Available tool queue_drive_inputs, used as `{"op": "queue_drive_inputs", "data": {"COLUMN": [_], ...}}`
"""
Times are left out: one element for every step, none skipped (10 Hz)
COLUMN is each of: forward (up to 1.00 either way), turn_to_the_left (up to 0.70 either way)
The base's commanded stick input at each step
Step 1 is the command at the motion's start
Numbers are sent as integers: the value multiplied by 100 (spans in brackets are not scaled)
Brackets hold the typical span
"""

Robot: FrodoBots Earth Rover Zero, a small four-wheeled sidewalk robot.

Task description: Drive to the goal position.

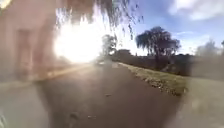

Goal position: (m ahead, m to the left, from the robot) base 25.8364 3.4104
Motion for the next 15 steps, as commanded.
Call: {"op": "queue_drive_inputs", "data": {"forward": [100,100,100,100,100,100,100,100,100,100,100,100,100,100,100], "turn_to_the_left": [0,0,0,0,0,0,0,0,0,0,-40,-40,-40,0,0]}}
